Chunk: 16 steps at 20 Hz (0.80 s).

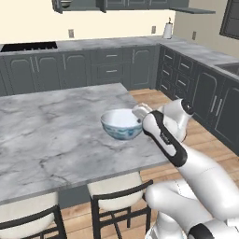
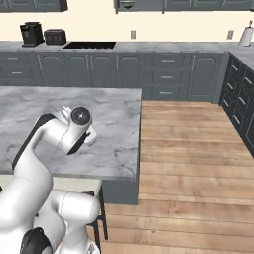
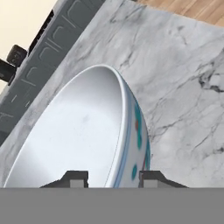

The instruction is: Pick up the bowls from the cabinet and place each bowl in front of a stool on the dining counter.

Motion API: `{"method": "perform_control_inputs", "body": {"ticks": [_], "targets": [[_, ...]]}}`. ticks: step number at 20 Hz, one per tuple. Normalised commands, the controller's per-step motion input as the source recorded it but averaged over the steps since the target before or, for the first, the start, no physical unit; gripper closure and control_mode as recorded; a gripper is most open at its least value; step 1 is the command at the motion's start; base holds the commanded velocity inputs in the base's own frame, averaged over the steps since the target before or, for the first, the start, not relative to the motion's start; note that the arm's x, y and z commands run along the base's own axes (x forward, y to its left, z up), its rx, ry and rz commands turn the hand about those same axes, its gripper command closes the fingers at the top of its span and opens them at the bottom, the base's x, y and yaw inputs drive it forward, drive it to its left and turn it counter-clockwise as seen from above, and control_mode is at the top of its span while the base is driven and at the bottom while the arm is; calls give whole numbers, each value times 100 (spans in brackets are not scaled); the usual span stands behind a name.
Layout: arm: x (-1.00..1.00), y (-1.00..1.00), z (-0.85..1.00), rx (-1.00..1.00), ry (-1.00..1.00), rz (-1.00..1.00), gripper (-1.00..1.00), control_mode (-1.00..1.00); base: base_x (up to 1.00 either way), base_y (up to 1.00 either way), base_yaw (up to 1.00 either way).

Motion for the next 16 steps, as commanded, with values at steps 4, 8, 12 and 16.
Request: {"method": "perform_control_inputs", "body": {"ticks": [4, 8, 12, 16], "targets": [[2, 2, -61, 0, 12, 2, 100, -100, 0, 0, 0], [11, 5, -62, 0, 13, 0, 100, -100, 0, 0, 0], [19, 11, -63, -1, 6, 0, 100, -100, 0, 0, 0], [12, 1, -48, 0, 0, 0, 100, -100, 0, 0, 0]]}}
